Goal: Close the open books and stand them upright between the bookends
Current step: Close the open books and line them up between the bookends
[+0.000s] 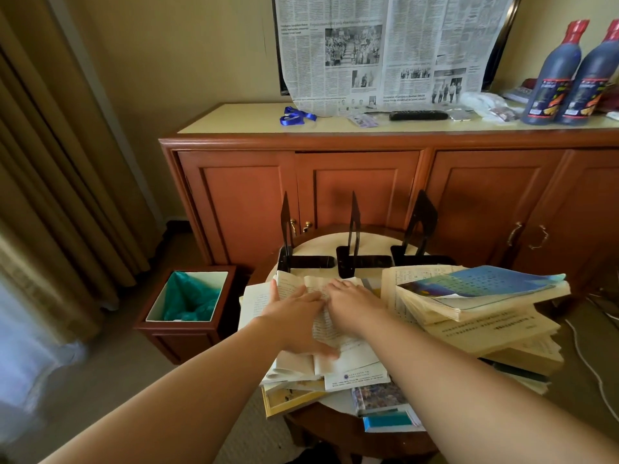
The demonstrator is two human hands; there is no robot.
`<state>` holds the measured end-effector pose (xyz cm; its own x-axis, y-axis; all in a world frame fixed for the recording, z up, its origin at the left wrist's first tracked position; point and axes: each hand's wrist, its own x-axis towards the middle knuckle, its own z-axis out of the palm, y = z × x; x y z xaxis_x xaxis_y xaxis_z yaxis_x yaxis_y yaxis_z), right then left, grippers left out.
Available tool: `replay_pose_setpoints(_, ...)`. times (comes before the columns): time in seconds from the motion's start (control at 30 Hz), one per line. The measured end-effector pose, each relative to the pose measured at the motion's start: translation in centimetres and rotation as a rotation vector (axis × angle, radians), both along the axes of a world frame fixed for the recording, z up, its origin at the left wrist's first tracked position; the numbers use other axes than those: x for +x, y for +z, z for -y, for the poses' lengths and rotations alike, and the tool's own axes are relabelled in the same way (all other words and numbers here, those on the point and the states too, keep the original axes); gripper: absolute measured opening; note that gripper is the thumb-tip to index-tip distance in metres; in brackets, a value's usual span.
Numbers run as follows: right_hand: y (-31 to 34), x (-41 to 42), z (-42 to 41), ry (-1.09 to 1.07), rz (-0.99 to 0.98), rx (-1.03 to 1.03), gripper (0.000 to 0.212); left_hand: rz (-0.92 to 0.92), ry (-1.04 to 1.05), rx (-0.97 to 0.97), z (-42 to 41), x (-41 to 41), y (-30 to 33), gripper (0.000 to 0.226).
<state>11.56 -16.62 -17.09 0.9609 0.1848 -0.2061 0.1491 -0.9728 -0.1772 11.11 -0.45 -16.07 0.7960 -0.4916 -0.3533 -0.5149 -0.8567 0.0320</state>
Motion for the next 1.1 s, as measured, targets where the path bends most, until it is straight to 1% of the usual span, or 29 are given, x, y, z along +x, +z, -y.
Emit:
replay_pose_setpoints(0.1,0.0,0.5,-0.5,-0.006,-0.005,-0.063,0.056,-0.005,0.009,-0.001,0.1,-0.1,0.1,0.119)
replay_pose_setpoints(0.23,-0.6,-0.1,-0.3,0.013,0.036,-0.131,0.062,0.018,0.013,0.008,0.3,-0.3,-0.1,0.12)
replay_pose_setpoints(0.3,-0.9,-1.5,0.2,0.072,0.054,-0.149,0.069,0.019,0.021,0.007,0.3,-0.3,-0.2,0.121)
replay_pose_setpoints(0.37,-1.3,-3.7,0.8,0.131,0.072,-0.154,0.082,0.015,0.028,0.003,0.2,-0.2,-0.3,0.123)
replay_pose_setpoints(0.4,-1.4,-4.8,1.0,0.141,0.08,-0.148,0.082,0.011,0.031,0.004,0.2,-0.3,-0.3,0.123)
replay_pose_setpoints(0.53,-1.9,-8.1,1.4,0.15,0.089,-0.146,0.069,0.016,0.036,0.011,0.2,-0.5,-0.5,0.126)
replay_pose_setpoints(0.67,-1.8,-9.6,1.6,0.154,0.074,-0.112,0.068,0.016,0.035,0.009,0.1,-0.8,-0.6,0.127)
replay_pose_setpoints(0.77,-1.2,-8.6,1.4,0.146,0.035,-0.099,0.072,0.015,0.033,0.009,0.0,-1.0,-0.5,0.123)
replay_pose_setpoints(0.87,-0.6,-5.8,1.0,0.129,-0.002,-0.108,0.081,0.009,0.042,-0.001,-0.1,-1.1,-0.6,0.123)
replay_pose_setpoints(1.1,-0.9,0.4,0.4,-0.015,-0.032,-0.077,0.064,0.023,0.039,-0.035,-0.2,-0.9,-1.0,0.122)
